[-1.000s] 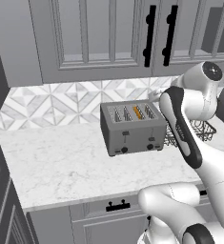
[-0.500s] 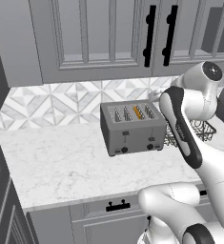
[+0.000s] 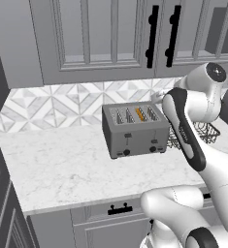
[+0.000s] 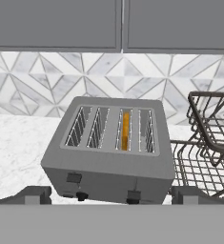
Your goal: Start the toaster. Once the lever pops up, take the bread to the plate on the dining counter.
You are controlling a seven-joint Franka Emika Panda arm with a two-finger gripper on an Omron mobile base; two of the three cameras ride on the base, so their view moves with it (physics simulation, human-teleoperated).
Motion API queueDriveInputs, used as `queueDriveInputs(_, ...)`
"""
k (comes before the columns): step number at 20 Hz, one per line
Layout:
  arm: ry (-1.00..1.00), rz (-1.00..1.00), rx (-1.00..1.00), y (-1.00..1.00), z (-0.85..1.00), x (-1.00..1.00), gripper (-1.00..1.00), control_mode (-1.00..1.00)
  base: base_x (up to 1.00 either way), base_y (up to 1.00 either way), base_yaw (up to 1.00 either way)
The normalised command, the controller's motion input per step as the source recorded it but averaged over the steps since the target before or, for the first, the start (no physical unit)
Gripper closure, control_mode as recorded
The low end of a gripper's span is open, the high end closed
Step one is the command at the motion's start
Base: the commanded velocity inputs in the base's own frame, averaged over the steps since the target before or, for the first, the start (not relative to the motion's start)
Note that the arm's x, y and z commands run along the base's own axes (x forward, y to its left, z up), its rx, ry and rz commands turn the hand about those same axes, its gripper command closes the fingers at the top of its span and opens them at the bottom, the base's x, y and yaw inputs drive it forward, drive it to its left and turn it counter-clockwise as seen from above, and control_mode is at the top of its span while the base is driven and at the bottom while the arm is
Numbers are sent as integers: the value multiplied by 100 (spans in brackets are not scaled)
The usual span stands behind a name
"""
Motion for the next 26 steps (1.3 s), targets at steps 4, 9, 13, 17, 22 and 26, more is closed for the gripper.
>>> queueDriveInputs(4, 0, 0, 0, 0, 0, 0, -100, -100, 0, 0, 0)
queueDriveInputs(9, 0, 0, 0, 0, 0, 0, -100, -100, 0, 0, 0)
queueDriveInputs(13, 0, 0, 0, 0, 0, 0, -100, -100, 0, 0, 0)
queueDriveInputs(17, 0, 0, 0, 0, 0, 0, -100, -100, 0, 0, 0)
queueDriveInputs(22, 0, 0, 0, 0, 0, 0, -100, -100, 0, 0, 0)
queueDriveInputs(26, 0, 0, 0, 0, 0, 0, -100, -100, 0, 0, 0)
